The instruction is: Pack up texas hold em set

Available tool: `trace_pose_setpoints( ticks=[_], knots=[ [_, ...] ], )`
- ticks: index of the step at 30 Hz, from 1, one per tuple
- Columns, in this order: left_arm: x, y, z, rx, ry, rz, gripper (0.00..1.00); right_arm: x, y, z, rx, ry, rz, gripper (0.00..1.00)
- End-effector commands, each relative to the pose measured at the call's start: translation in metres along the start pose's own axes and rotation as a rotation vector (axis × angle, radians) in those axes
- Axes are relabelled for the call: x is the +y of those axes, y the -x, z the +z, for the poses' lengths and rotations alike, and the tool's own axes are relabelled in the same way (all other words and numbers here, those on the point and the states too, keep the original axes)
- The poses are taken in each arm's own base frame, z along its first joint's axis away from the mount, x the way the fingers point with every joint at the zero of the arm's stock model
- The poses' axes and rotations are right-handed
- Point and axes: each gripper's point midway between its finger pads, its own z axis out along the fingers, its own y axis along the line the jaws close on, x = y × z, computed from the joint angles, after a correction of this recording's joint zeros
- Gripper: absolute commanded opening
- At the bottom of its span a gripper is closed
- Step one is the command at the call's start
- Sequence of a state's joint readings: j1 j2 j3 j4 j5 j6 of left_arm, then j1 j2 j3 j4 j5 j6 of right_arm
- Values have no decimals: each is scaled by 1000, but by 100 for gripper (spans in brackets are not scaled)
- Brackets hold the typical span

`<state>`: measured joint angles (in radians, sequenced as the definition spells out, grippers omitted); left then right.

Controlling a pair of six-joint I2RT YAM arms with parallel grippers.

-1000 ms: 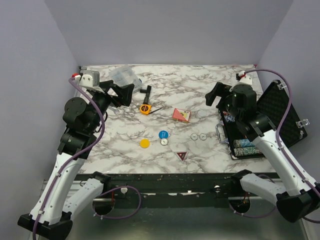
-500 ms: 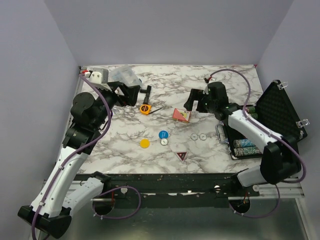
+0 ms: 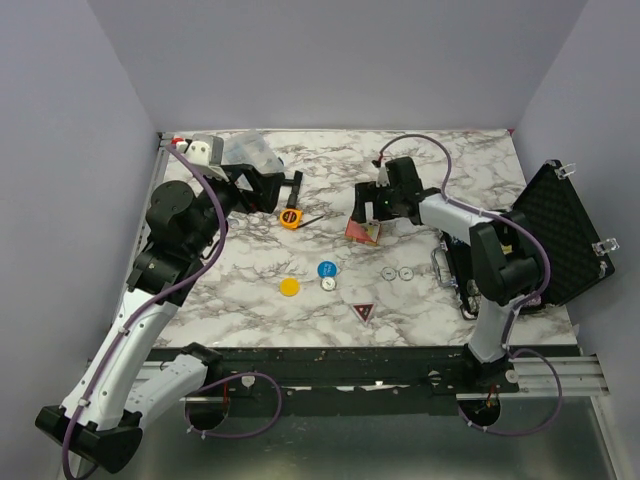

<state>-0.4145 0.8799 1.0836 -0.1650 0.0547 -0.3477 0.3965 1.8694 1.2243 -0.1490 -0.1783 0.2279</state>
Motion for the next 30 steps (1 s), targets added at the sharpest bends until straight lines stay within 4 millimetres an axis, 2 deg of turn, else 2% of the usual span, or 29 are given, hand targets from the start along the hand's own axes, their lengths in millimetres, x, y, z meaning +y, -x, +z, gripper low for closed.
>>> trace_pose_setpoints(
  ticks=[1,6,10,15,19,23,26,30],
  knots=[
    [-11,14,-4,-25,-37,3,98,-6,17,15,-17,30,-130,100],
    [-12,15,-5,-23,-40,-1,98,-7,2,32,86,70,-164,100],
    [-7,17,-7,-30,-10,-10,99,3,-17,40,168,148,-123,100],
    [-6,18,-9,-35,2,-14,98,17,-40,31,204,227,-54,100],
    [-5,20,-11,-45,11,-21,98,26,-63,15,231,245,-34,100],
    [-5,20,-11,-44,10,-26,98,19,-72,6,232,98,-73,100],
    [-4,17,-9,-31,17,-33,99,6,-74,4,253,-87,-158,100],
    [-1,12,-4,-11,28,-39,98,-11,-75,4,317,-240,-196,100]
  ],
)
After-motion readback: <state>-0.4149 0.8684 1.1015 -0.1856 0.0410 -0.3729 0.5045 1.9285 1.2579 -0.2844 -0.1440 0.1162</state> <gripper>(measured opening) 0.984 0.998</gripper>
